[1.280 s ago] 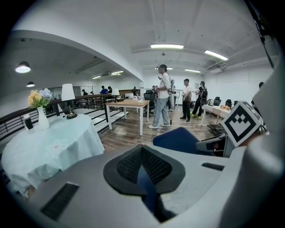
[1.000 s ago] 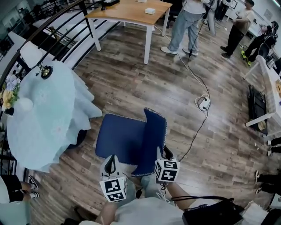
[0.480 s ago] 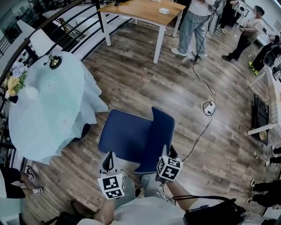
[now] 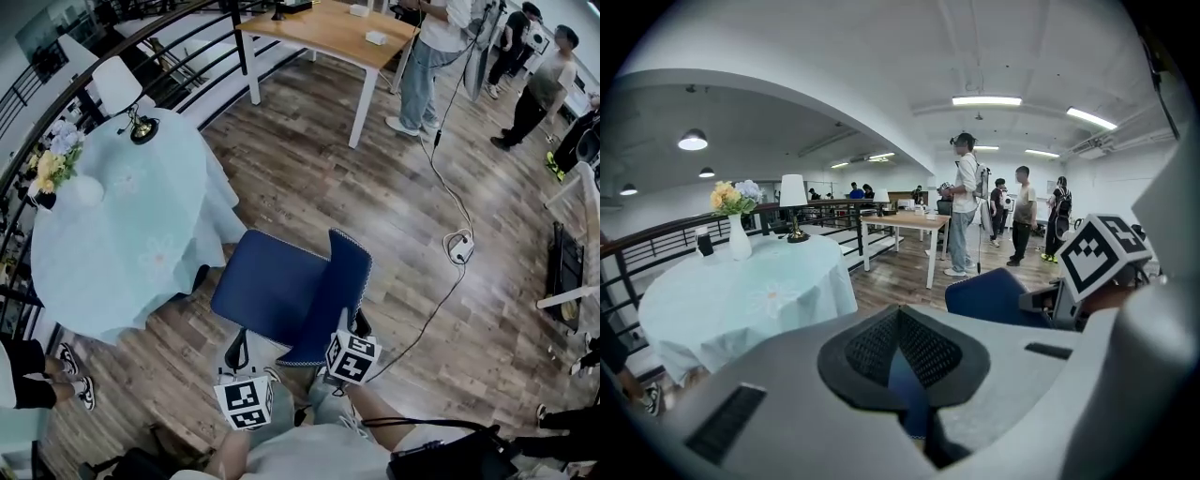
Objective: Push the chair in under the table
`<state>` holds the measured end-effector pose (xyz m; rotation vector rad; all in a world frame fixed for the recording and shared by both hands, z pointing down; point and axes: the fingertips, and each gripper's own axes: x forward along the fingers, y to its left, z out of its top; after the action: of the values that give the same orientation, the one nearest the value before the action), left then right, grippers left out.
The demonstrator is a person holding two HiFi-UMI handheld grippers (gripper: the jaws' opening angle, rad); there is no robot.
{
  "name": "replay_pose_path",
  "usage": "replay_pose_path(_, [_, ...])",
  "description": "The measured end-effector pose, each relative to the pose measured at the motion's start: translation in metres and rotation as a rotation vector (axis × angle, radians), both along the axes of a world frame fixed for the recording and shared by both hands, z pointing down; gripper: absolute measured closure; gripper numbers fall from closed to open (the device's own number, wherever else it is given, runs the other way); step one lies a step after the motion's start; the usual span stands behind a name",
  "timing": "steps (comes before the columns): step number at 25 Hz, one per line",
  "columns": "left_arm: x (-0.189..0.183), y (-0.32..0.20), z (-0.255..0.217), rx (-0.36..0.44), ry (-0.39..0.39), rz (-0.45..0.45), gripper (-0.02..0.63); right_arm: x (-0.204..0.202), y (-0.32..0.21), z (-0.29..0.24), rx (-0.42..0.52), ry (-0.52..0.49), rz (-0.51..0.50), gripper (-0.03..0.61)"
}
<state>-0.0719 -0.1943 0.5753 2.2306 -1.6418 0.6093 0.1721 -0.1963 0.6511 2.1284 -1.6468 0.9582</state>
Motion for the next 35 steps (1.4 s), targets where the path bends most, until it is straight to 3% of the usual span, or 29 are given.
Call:
replay_pose_path(12, [-0.041,0.0,-0.001,0.004,0.009,-0.08,0.615,-0.029,-0.031,0.0,-0.004,0.005,-0.015,0.476])
replay_pose_path(35, [-0.084,-0.002,0.002,0.005,0.027,-0.129,0.615,-0.061,-0.055,0.0,-0.004,0.019,-0.001,0.477])
